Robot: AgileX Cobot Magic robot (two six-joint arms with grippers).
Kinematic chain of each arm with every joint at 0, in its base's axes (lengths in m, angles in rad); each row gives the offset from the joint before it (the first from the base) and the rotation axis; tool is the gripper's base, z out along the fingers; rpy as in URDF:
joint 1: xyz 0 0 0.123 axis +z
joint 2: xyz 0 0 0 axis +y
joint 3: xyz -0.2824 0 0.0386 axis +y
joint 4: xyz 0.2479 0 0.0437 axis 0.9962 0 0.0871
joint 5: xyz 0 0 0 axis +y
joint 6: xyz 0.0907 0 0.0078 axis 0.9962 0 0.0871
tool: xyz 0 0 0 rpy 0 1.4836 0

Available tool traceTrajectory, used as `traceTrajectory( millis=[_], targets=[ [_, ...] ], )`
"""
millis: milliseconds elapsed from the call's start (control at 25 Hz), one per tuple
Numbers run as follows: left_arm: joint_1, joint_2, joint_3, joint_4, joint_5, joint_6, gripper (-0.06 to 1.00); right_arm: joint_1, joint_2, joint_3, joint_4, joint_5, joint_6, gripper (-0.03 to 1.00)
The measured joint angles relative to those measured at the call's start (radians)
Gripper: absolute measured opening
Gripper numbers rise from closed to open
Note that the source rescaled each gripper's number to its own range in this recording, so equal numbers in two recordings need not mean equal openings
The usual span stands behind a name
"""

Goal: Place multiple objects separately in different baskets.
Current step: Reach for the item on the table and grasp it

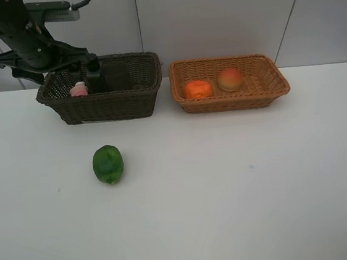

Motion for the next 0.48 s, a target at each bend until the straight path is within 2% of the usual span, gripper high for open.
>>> traceTrajectory(
  millis=[200,480],
  targets=[
    [-0.054,-0.101,0.122,-0.079,0.017,0.037,1.00,0.000,0.000,0.000,0.000,0.000,0.000,0.97],
    [-0.147,-0.163,0.250,-0.090,0.066,0.038,1.00,0.000,0.000,0.000,0.000,0.000,0.000,0.97]
  ],
)
